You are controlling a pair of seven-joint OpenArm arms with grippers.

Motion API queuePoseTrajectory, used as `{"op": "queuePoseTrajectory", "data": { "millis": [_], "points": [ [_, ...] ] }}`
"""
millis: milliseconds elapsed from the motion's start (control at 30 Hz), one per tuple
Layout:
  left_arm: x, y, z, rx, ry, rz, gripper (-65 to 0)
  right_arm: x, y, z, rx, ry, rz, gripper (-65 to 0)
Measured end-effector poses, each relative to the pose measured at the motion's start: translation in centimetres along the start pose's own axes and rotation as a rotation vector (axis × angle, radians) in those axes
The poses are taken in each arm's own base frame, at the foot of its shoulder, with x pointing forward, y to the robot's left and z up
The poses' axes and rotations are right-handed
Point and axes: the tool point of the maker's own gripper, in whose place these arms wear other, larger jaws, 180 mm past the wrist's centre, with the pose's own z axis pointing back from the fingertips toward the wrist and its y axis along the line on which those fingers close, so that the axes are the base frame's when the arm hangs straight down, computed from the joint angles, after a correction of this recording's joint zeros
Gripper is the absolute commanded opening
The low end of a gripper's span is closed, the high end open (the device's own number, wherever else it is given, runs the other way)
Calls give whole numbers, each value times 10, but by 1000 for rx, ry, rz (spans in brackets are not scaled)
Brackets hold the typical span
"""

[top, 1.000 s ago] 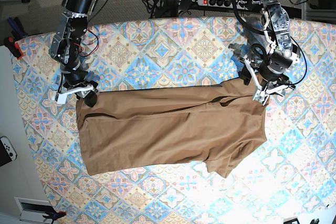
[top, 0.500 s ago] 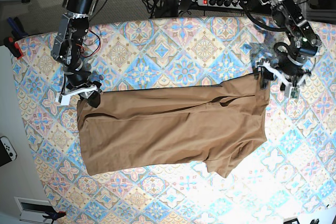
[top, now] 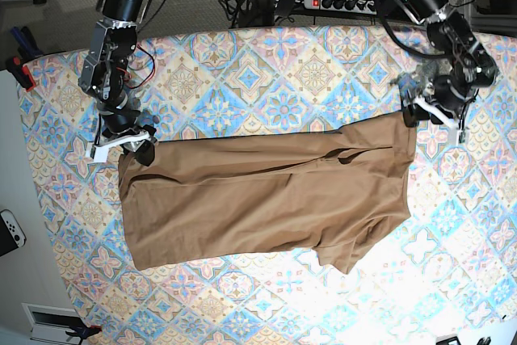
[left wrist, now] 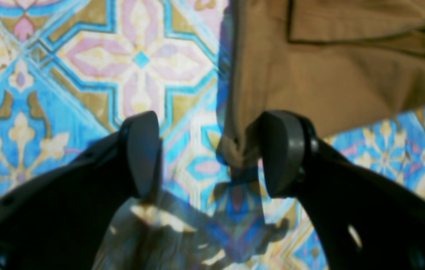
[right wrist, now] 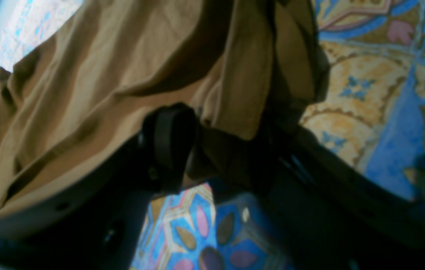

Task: Layout the t-shirt on the table in an organized manner, then fold the t-shirt properly
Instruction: 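Shift the left gripper outward along the shoulder edge and regrip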

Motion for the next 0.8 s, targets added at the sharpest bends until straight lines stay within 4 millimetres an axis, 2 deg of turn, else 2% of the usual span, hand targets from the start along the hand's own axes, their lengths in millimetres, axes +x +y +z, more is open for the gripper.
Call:
{"op": "queuePoseTrajectory", "data": {
  "millis": [367,467,567,633,700,800],
  "points": [
    [6,-48,-27,-124,38,-98,-238,0,0,0,0,0,0,-392],
    [6,-53,-29,-139,36,-101,-254,-1,-1,1,-2,2,-1,-392],
    [3,-52,-28,-135,42,-101,-367,-8,-5,7,-4,-3,-4,-393],
    [1,-49,-28,-123,54,-105,-497,-10,-6,8,-1,-4,-11,-399],
    [-1,-48,-28,-121,63,-104,-637,-10,-6,8,-2,0,-7,-445],
    [-5,-47,-26,-120,63,-97,-650,-11,-7,8,-9,8,-10,-548]
  ]
}}
